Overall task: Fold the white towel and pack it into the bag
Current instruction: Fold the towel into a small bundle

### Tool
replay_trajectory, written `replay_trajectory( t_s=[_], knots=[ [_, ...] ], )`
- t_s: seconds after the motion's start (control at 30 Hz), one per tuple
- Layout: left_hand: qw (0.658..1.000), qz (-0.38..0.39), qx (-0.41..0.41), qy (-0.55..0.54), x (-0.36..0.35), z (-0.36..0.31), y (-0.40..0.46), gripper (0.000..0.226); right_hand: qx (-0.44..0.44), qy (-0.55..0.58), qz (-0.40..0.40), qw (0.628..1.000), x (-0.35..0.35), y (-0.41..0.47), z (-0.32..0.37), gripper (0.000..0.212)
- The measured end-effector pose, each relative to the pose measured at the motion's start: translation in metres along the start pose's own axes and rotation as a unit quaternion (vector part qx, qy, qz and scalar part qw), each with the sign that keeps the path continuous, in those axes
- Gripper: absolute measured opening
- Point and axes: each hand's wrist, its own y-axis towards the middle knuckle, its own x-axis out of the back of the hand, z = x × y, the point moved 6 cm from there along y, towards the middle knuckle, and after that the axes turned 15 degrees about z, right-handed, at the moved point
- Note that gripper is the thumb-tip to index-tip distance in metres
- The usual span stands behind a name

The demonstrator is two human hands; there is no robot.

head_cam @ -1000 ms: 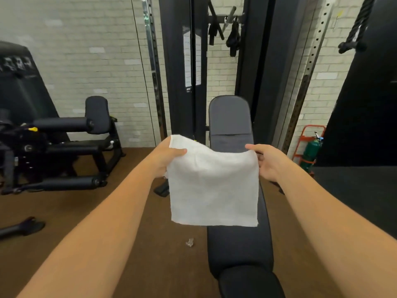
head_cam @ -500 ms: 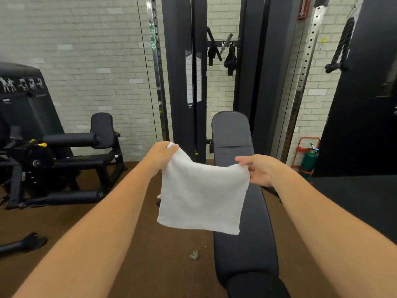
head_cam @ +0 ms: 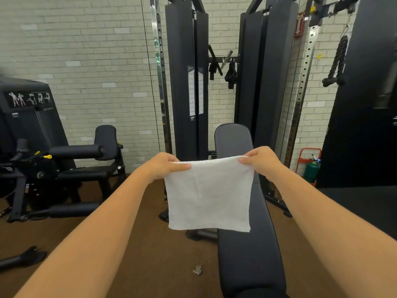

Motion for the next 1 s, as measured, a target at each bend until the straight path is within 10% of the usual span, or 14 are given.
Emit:
replay_trajectory(
  t_s=[0.47,0.73,1.0],
  knots=[
    [0.984,-0.124,-0.042,0.122,0.016,-0.020,-0.005,0.010,0.167,-0.213,0.101,0.957,-0.006,-0.008,0.052,0.024],
    [0.972,-0.004,-0.058,0.228,0.012,-0.031,-0.007,0.042,0.132,-0.409,0.216,0.877,-0.034,-0.015,0.069,0.063],
    [0.968,0.013,-0.007,0.250,0.007,-0.034,-0.009,0.047,0.084,-0.385,0.218,0.893,-0.046,-0.009,0.078,0.050]
  ],
)
